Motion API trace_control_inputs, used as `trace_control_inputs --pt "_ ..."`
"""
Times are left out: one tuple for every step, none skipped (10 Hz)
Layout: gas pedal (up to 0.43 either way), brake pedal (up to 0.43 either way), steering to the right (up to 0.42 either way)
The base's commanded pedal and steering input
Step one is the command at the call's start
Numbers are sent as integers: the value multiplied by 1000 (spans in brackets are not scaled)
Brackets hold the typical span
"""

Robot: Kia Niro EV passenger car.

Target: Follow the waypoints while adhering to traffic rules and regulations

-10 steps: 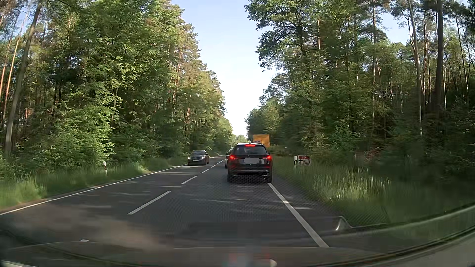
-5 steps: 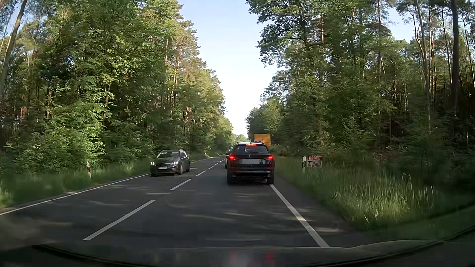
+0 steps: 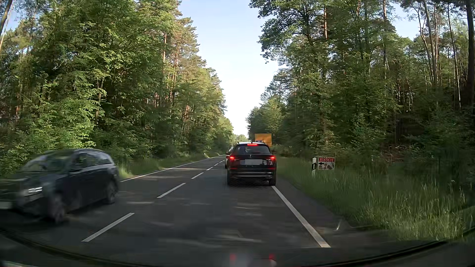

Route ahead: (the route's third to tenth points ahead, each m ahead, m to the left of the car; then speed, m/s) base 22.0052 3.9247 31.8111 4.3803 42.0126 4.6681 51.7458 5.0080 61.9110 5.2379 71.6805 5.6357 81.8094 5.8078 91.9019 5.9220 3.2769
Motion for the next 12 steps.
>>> trace_control_inputs --pt "0 0 -5" --pt "0 0 -5" --pt "0 0 -5" --pt "0 0 -5" --pt "0 0 -5" --pt "0 0 -5" --pt "0 0 -5" --pt "0 0 -5" --pt "0 0 -5" --pt "0 0 -5" --pt "0 0 -5" --pt "0 0 -4"
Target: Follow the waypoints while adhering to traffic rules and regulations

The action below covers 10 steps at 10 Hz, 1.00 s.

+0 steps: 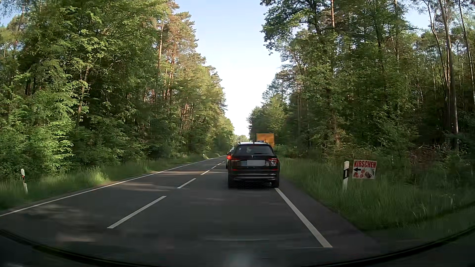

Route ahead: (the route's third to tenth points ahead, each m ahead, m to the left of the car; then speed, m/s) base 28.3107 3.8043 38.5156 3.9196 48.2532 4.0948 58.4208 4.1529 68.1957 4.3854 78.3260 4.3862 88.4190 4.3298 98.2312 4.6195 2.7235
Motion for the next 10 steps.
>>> trace_control_inputs --pt "0 0 -4" --pt "0 0 -4" --pt "0 0 -4" --pt "0 0 -3" --pt "0 0 -3" --pt "0 0 -2" --pt "0 0 -2" --pt "0 0 -2" --pt "0 0 -2" --pt "0 0 -2"
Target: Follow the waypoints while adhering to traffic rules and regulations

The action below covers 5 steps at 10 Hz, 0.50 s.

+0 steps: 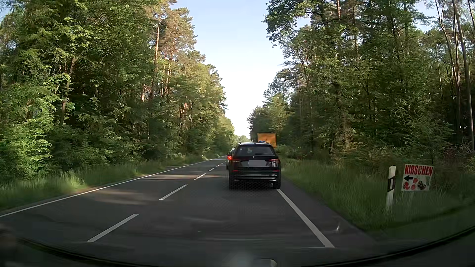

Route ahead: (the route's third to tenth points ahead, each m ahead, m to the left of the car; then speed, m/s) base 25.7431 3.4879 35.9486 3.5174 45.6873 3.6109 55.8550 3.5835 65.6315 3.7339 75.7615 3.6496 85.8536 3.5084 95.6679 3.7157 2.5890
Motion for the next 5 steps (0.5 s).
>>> trace_control_inputs --pt "0 0 -1" --pt "0 0 0" --pt "0 0 0" --pt "0 0 0" --pt "0 0 0"
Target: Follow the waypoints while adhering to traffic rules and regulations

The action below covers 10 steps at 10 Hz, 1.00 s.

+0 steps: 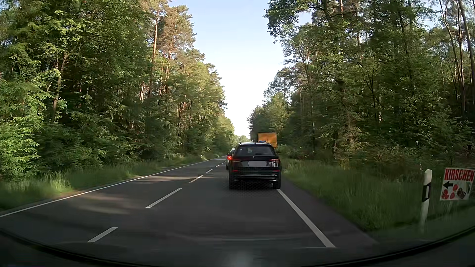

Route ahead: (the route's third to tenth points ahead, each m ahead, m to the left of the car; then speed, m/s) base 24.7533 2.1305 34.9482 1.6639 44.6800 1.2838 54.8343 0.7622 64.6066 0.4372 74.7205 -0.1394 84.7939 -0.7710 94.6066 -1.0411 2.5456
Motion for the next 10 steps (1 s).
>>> trace_control_inputs --pt "0 0 -1" --pt "0 0 -1" --pt "0 0 -1" --pt "0 0 -1" --pt "0 0 -1" --pt "0 0 -1" --pt "0 0 -1" --pt "0 0 -1" --pt "0 0 -1" --pt "0 0 -1"
